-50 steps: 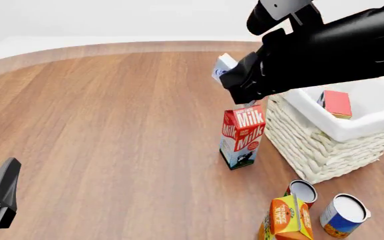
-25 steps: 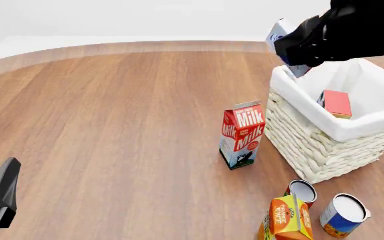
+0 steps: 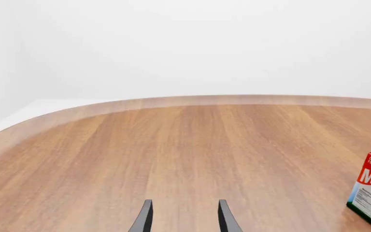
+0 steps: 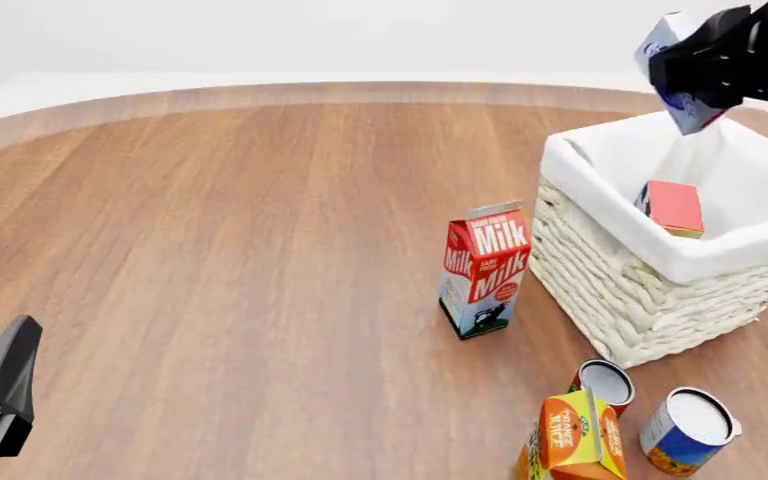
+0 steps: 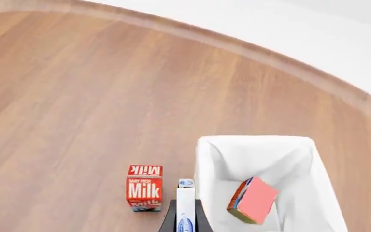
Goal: Pick up the cream cheese box and the butter, and put them in the basket.
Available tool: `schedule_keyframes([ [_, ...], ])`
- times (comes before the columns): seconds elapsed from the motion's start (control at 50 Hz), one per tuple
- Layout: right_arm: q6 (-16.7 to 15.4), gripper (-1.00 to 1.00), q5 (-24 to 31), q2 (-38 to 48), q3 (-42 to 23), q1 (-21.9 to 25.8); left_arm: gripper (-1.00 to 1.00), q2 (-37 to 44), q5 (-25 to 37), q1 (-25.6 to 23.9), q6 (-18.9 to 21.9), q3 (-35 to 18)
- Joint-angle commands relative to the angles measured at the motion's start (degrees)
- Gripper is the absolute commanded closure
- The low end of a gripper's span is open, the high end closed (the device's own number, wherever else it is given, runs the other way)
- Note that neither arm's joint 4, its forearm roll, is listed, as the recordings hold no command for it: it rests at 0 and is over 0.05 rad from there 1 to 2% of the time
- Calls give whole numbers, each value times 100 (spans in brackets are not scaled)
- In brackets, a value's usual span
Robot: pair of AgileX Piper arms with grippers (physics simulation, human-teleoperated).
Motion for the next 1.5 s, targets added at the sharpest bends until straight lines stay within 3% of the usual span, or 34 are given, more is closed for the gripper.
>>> schedule_keyframes([
  [0.02, 269, 100, -67, -55, 7, -520, -100, 0, 0, 0, 0, 0],
  [0.4, 425, 100, -272, 45, 178, -1010, -100, 0, 0, 0, 0, 0],
  [0.54, 444, 100, -89, -99, 151, -1180, -100, 0, 0, 0, 0, 0],
  [1.1, 489, 100, -555, 155, 570, -1362, -100, 0, 0, 0, 0, 0],
  [1.5, 548, 100, -567, 219, 494, -1489, -100, 0, 0, 0, 0, 0],
])
